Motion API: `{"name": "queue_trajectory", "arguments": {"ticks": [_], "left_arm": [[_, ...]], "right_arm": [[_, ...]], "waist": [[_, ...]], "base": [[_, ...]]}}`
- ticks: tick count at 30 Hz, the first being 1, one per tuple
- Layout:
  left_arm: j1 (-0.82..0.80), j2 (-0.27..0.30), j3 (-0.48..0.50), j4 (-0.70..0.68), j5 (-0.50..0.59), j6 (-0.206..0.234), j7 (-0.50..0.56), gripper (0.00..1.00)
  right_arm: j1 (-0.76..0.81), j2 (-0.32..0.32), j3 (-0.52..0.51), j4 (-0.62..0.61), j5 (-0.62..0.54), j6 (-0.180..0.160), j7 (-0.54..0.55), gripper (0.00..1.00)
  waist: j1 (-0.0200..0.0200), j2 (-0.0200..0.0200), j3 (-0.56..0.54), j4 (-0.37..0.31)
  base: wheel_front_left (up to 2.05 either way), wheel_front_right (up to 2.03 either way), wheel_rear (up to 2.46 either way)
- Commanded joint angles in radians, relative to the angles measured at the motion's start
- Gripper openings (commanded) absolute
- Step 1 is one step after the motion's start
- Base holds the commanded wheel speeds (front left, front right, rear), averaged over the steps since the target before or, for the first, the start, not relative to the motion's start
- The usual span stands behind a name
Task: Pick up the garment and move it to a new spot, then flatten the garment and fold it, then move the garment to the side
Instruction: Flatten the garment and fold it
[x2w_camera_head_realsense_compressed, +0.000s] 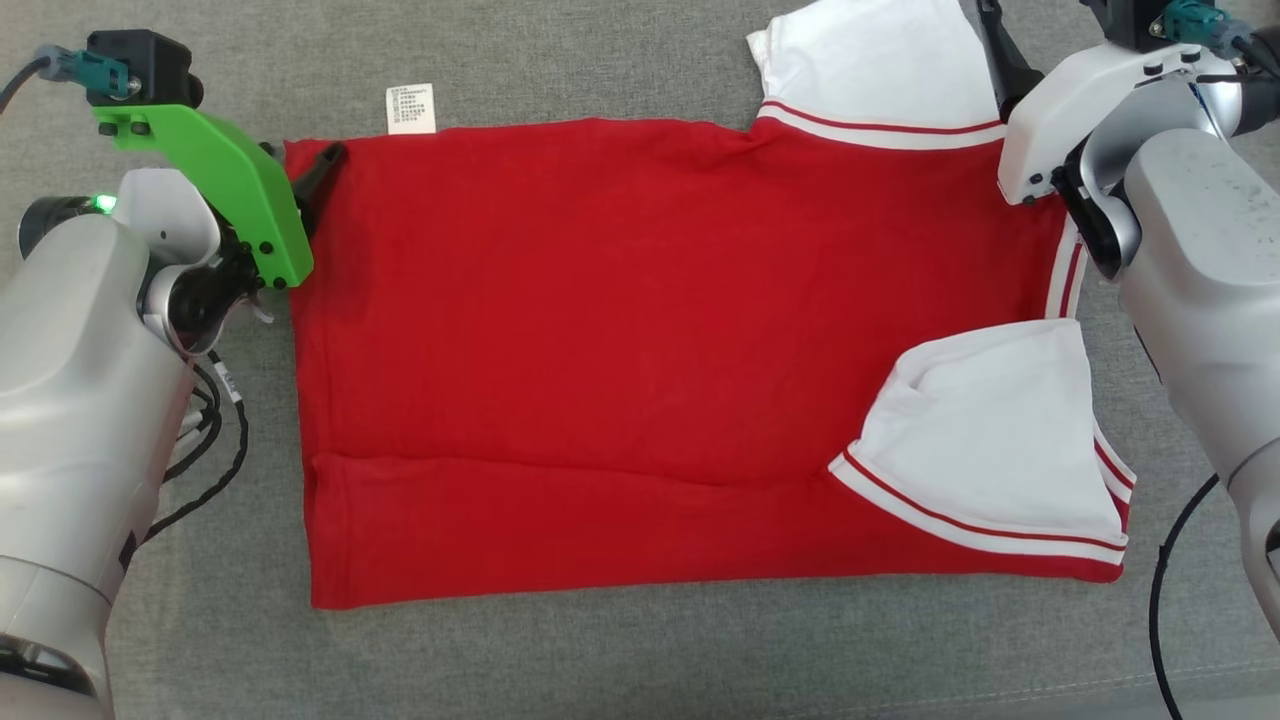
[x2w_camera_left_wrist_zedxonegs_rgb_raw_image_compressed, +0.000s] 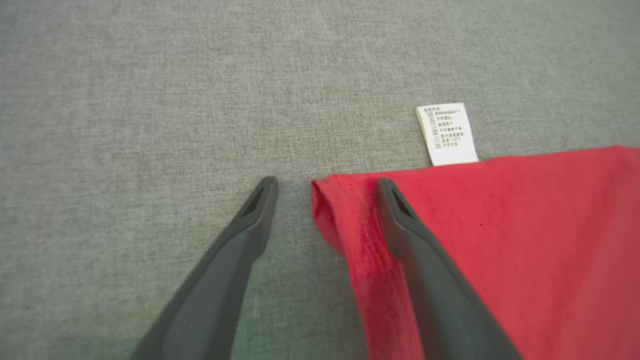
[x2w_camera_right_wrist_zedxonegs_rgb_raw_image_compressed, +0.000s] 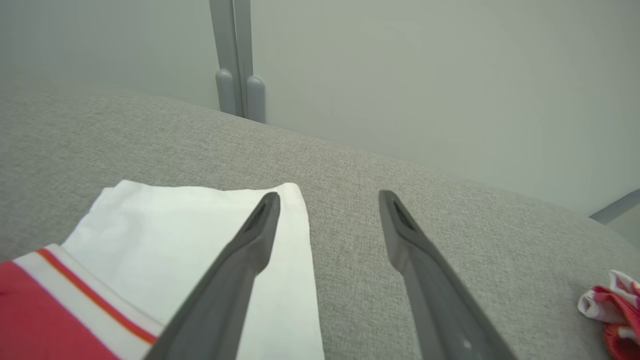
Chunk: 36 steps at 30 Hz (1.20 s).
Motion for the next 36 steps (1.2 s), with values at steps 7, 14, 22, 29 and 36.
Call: {"name": "queue_trajectory", "arguments": {"ticks": [7, 14, 22, 29, 36], "left_arm": [[-0.038, -0.012, -0.051, -0.014, -0.009, 0.001, -0.033, 0.0], [-0.053, -0.015, -0.102, -0.077, -0.022, 0.001, -0.093, 0.0], [-0.07, -0.029, -0.157, -0.146, -0.041, 0.001, -0.143, 0.0], [-0.087, -0.026, -0.193, -0.176, -0.055, 0.001, -0.18, 0.0], [-0.091, -0.02, -0.217, -0.163, -0.074, 0.001, -0.213, 0.0]], "right_arm": [[-0.053, -0.016, 0.05, 0.064, 0.034, -0.002, 0.027, 1.0], [-0.115, -0.031, 0.089, 0.114, 0.08, -0.002, 0.132, 1.0], [-0.165, -0.067, 0.116, 0.154, 0.133, -0.002, 0.245, 1.0], [-0.164, -0.07, 0.119, 0.185, 0.185, -0.002, 0.342, 0.4], [-0.161, -0.081, 0.126, 0.186, 0.206, -0.002, 0.307, 0.0]], "waist": [[0.0, 0.0, 0.01, 0.038], [0.0, 0.0, 0.026, 0.091], [0.0, 0.0, 0.059, 0.144], [0.0, 0.0, 0.087, 0.163], [0.0, 0.0, 0.078, 0.155]], "base": [[0.0, 0.0, 0.0], [0.0, 0.0, 0.0], [0.0, 0.0, 0.0], [0.0, 0.0, 0.0], [0.0, 0.0, 0.0]]}}
